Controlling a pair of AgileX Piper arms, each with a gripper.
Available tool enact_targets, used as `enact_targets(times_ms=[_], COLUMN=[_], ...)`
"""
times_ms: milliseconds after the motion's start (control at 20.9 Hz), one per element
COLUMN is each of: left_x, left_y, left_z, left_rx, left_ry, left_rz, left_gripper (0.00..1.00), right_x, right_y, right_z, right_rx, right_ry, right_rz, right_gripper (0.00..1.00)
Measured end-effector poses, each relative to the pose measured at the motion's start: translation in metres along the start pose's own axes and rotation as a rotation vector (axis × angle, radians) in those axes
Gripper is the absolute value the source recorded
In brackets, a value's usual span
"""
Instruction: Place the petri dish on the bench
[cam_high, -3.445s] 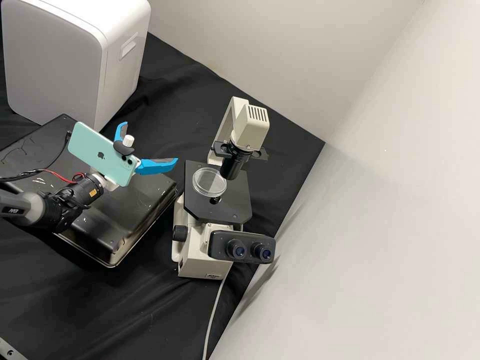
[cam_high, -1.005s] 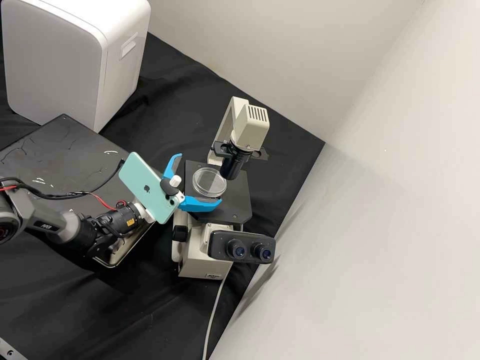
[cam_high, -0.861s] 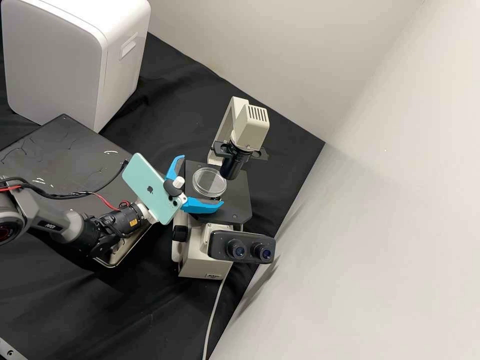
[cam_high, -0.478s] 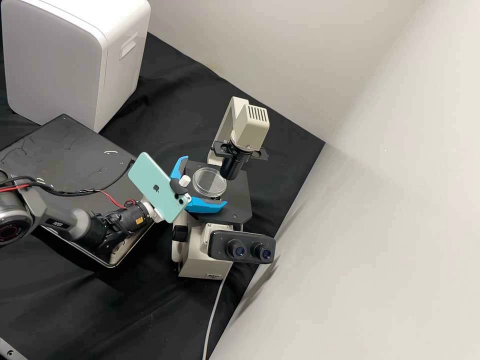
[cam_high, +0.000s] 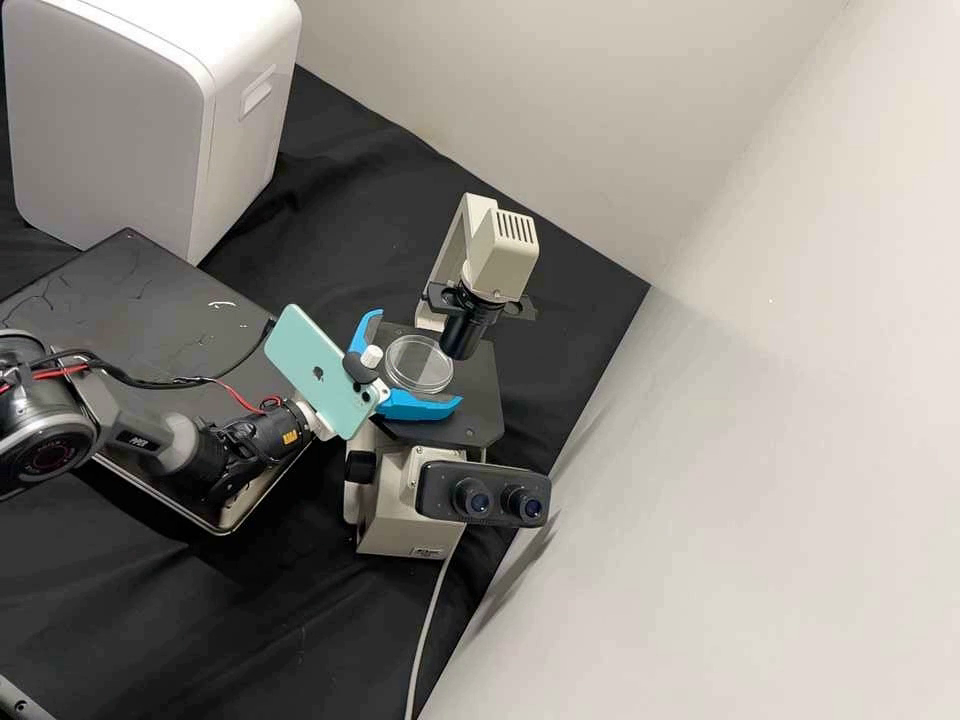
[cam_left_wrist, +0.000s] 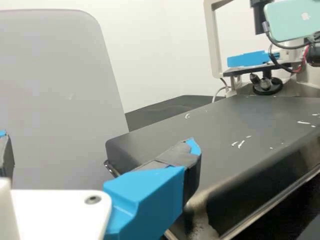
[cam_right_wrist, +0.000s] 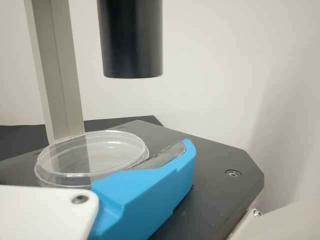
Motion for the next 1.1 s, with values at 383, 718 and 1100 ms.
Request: enact_targets(times_ms=[383,718,1100], left_x=[0.0,0.001,0.001], left_y=[0.0002,0.0005,0.0008], left_z=[0.002,0.001,0.001], left_rx=[0.008,-0.008,-0.005], left_ry=[-0.022,-0.019,-0.025], left_rz=[0.004,0.006,0.009], left_gripper=[1.0,1.0,1.0], right_x=[0.008,0.011,0.012], right_y=[-0.004,-0.005,-0.005], right_z=[0.004,0.005,0.005], right_rx=[-0.013,-0.008,-0.013], right_ry=[-0.01,-0.014,-0.013], right_rz=[0.001,0.007,0.007], right_gripper=[1.0,1.0,0.0])
